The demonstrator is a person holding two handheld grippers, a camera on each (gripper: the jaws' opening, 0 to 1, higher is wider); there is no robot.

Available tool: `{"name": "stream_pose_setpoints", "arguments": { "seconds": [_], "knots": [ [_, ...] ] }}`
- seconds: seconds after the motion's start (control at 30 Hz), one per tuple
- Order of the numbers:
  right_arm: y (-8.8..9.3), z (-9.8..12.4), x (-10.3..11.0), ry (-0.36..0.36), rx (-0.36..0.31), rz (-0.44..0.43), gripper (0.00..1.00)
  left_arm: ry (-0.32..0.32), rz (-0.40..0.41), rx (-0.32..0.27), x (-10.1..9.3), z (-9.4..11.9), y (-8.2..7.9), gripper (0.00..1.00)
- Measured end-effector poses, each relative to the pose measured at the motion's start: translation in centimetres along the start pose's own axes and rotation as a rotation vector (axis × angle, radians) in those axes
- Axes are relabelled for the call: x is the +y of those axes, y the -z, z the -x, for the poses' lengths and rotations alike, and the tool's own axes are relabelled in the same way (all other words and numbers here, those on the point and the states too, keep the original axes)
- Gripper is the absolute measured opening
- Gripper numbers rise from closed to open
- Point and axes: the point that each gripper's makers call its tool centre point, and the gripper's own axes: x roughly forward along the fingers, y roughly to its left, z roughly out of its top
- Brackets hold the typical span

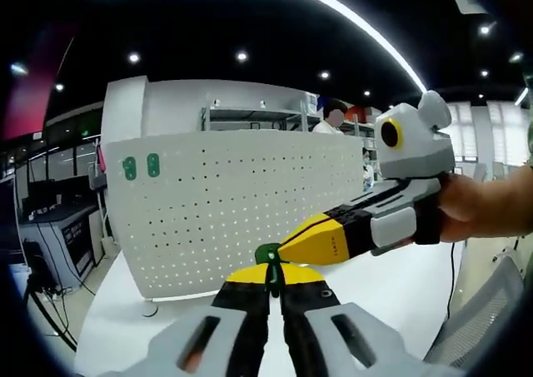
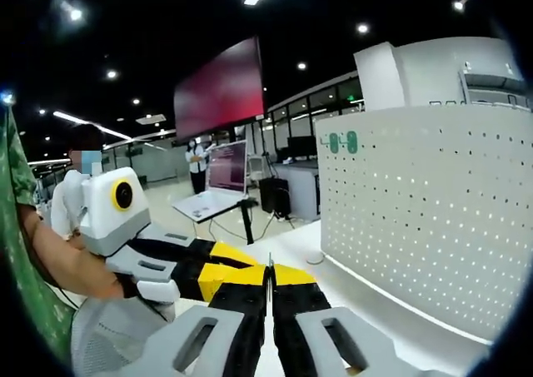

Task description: Insert the hook assembly into the mounting plate slot until the hook locks in place.

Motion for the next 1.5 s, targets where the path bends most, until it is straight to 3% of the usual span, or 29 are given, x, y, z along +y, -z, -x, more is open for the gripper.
{"name": "stream_pose_setpoints", "arguments": {
  "seconds": [0.17, 0.37, 1.0, 1.5],
  "knots": [
    [0.0, 0.0, -0.2, 0.0, -0.01, -0.024, 0.0, -0.001, 0.021, -0.012, 0.0, 0.0, -0.2, 0.04],
    [-0.4, 0.3, -0.5, -0.022, -0.067, -0.15, 0.0, -0.001, 0.053, -0.036, 0.1, 0.0, -0.6, 0.05],
    [-0.8, 0.5, -0.2, -0.018, -0.084, -0.128, 0.0, 0.004, 0.032, -0.051, -0.1, -0.1, -1.0, 0.04],
    [-1.5, 0.7, 0.1, -0.005, -0.084, -0.041, 0.01, -0.005, -0.006, -0.071, -0.4, 0.2, -1.7, 0.03]
  ]
}}
